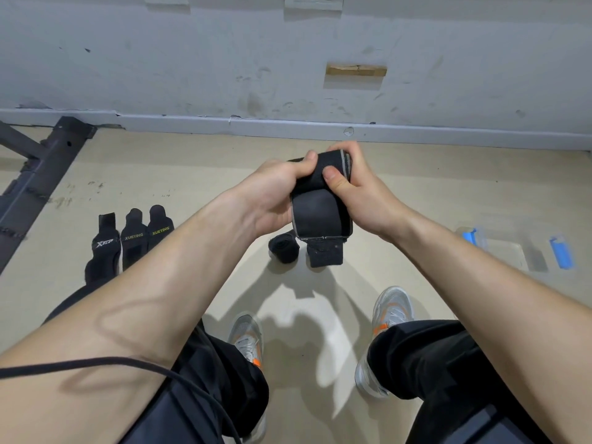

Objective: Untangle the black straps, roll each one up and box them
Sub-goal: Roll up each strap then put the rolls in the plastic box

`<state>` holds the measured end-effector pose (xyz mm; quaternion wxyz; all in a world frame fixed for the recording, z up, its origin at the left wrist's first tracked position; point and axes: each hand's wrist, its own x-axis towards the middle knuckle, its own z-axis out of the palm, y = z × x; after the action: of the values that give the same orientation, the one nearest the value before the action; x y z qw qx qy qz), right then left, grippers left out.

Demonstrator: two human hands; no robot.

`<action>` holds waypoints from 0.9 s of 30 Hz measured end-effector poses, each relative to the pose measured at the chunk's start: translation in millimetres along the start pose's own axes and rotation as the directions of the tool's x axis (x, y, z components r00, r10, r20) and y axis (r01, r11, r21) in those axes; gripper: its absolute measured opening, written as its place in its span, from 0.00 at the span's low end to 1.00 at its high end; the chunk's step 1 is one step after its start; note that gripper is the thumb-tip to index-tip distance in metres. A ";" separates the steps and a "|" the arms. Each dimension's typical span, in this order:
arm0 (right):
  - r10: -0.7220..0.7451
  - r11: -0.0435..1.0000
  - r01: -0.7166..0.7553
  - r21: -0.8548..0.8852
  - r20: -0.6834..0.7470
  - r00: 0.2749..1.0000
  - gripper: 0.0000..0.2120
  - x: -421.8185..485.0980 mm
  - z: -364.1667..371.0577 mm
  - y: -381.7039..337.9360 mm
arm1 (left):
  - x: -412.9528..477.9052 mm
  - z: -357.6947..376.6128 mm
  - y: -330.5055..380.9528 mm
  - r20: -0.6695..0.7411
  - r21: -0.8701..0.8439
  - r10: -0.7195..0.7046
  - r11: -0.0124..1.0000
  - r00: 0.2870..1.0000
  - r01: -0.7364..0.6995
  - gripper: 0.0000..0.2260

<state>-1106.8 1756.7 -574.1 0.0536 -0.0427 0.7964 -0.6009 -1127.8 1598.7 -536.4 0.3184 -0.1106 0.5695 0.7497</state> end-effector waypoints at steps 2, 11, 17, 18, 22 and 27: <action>0.016 1.000 -0.015 -0.018 0.024 1.000 0.07 -1.0 -1.1 -0.7 | 2.1 -1.8 -2.7 -0.050 0.020 0.038 0.999 0.998 -0.037 0.16; 0.229 0.948 -0.225 0.224 0.006 0.973 0.21 2.5 0.1 -4.4 | 8.3 0.6 -5.5 -0.136 0.202 0.247 0.955 0.960 -0.217 0.12; 0.224 0.918 -0.212 0.335 0.003 0.974 0.09 4.8 0.6 -1.2 | 9.0 -2.0 -6.4 -0.071 0.173 0.161 0.974 0.984 -0.147 0.08; 0.215 0.926 -0.203 0.319 -0.003 0.977 0.08 5.1 0.3 -0.2 | 8.2 -1.9 -6.5 -0.050 0.157 0.114 0.982 0.992 -0.105 0.06; 0.182 0.954 -0.170 0.248 -0.025 0.983 0.05 4.7 1.2 5.2 | 5.4 -0.8 -8.0 0.001 0.099 -0.008 0.995 1.000 0.008 0.11; 0.146 0.961 -0.136 0.240 -0.020 0.989 0.05 1.1 3.5 3.0 | 4.1 1.6 -4.5 0.005 0.080 -0.056 0.995 0.998 0.055 0.19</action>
<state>-1107.4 1754.0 -577.9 0.0860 0.0322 0.7204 -0.6874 -1127.9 1602.3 -541.6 0.3452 -0.1110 0.5946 0.7176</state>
